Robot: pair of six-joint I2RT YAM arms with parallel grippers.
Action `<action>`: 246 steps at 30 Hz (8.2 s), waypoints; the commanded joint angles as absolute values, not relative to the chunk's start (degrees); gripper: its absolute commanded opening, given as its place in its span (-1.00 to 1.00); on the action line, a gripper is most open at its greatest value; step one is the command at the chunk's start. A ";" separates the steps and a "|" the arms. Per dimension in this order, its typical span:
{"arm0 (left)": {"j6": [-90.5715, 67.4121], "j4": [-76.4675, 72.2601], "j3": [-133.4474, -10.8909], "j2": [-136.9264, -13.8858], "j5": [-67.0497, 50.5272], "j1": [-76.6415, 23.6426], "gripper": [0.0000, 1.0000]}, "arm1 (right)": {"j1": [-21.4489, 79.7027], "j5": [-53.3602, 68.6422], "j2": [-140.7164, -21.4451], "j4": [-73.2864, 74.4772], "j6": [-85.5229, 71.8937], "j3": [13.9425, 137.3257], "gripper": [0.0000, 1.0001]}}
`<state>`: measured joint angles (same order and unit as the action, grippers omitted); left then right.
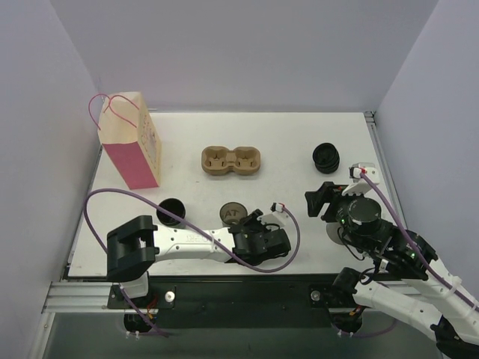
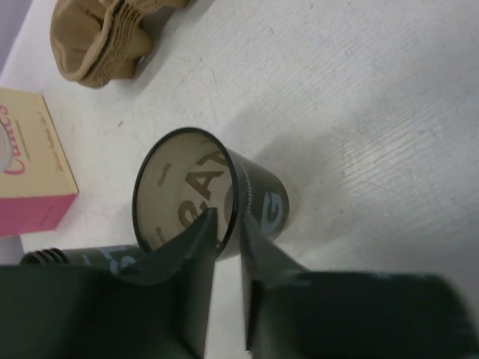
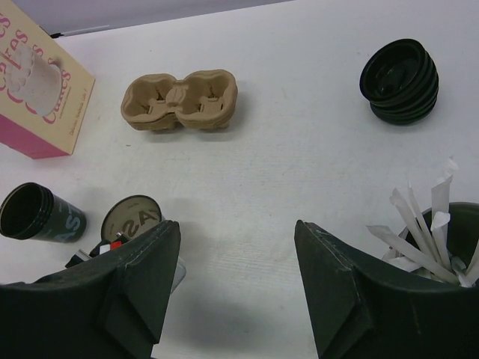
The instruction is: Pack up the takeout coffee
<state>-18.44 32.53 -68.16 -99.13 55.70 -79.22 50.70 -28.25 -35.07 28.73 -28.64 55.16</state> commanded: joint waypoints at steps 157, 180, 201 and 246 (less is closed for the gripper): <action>-29.62 44.12 -50.18 -55.27 11.77 15.56 -1.00 | 65.92 -10.02 -87.19 -1.76 -11.69 69.87 0.56; -28.30 46.32 -51.15 -62.93 20.57 8.44 -0.31 | 65.39 -17.40 -75.59 1.76 -9.93 65.66 0.56; -27.42 41.49 -48.61 -61.53 13.19 8.88 -0.03 | 61.43 -22.32 -61.61 4.48 -12.39 62.14 0.55; -25.14 39.02 -50.88 -59.33 14.73 20.58 -1.00 | 59.50 -16.96 -62.31 13.88 -16.26 68.90 0.54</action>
